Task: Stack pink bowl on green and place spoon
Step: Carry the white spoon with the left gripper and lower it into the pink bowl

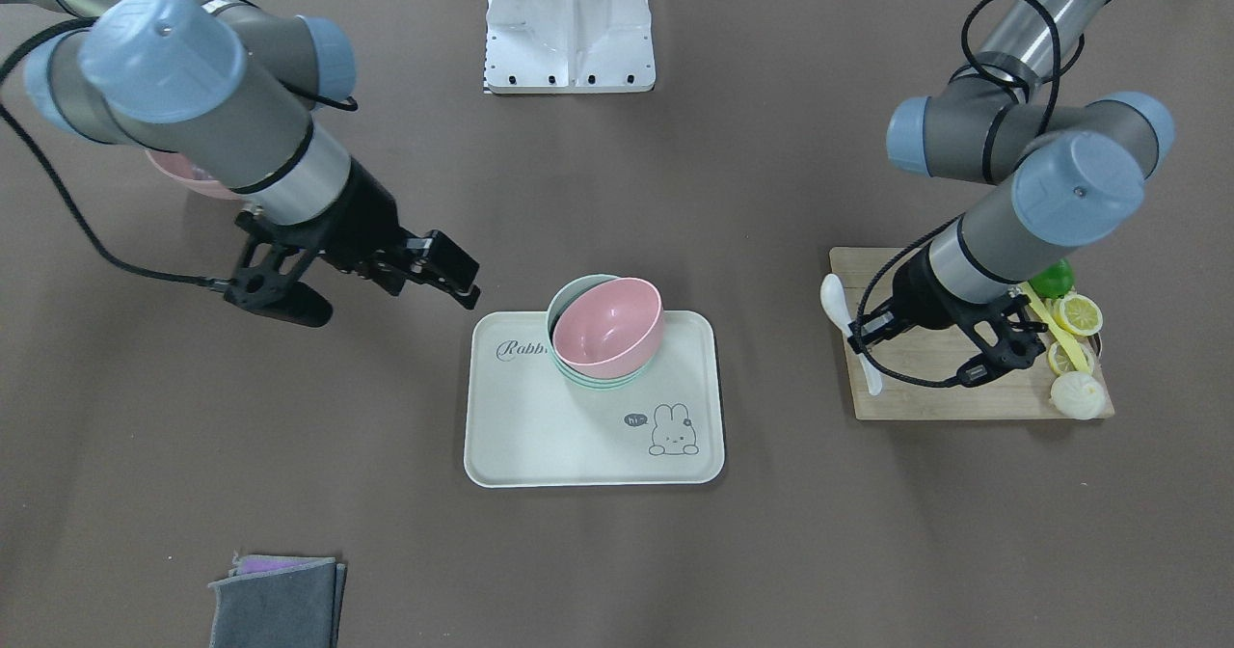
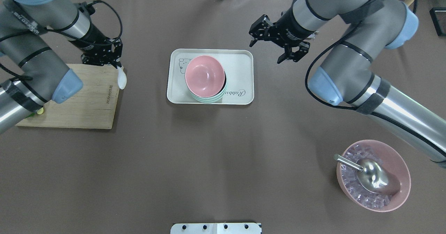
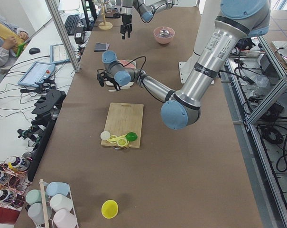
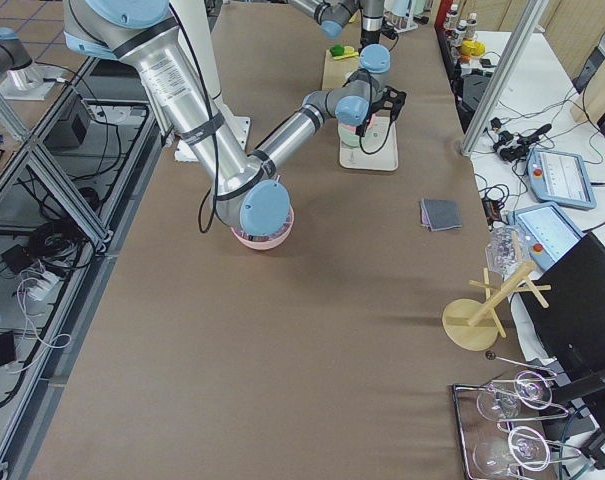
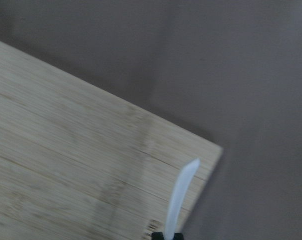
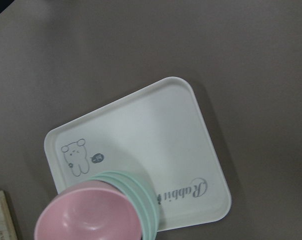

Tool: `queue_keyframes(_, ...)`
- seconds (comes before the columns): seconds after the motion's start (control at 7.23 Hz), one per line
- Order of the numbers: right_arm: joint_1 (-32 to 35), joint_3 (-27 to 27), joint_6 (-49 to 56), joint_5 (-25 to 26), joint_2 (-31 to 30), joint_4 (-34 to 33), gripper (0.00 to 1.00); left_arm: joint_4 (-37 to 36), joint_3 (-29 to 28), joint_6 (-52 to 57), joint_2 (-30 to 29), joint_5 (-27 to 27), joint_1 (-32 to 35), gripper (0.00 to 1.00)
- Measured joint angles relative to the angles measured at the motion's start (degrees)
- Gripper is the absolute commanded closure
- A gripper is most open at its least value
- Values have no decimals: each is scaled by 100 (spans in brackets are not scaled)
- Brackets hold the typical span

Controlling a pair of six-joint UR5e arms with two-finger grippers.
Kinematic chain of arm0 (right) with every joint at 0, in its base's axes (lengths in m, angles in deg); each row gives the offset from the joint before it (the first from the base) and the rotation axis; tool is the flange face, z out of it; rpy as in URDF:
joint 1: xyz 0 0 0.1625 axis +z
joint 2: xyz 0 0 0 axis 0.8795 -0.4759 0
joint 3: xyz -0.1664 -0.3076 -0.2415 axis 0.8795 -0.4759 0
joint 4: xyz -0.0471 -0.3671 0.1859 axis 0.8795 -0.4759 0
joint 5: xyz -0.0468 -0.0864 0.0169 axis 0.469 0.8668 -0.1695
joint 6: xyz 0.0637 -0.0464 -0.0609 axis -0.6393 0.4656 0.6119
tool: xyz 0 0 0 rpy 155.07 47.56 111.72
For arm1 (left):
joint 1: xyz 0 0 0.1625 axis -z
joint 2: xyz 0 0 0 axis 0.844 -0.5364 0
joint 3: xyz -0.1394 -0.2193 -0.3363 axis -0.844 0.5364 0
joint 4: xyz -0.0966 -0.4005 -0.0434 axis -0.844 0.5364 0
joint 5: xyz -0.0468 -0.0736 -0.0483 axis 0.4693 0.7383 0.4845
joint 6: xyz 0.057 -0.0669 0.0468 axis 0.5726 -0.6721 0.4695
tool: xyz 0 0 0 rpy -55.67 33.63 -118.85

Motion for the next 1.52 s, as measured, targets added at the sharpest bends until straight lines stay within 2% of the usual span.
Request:
queue_keyframes(0.41,397,220,1009,-138,-825,7,0,182,-225,-598,-1032,-54,-227,100)
queue_keyframes(0.69,530,285,1415,-136,-1177,22,0,616,-395,-643,-1228,-420,-569,100)
queue_keyframes(1.11,550,300,1541,-110,-1335,35,0,924,-425,-640,-1252,-691,-840,100)
queue_keyframes(1.24,551,298,1547,-105,-1360,39,0,1026,-445,-640,-1259,-724,-878,69)
queue_keyframes(1.38,551,290,1552,-104,-1373,41,0,1130,-480,-639,-1266,-755,-899,22)
queue_keyframes(1.52,551,282,1554,-105,-1377,41,0,1219,-503,-639,-1272,-792,-906,2)
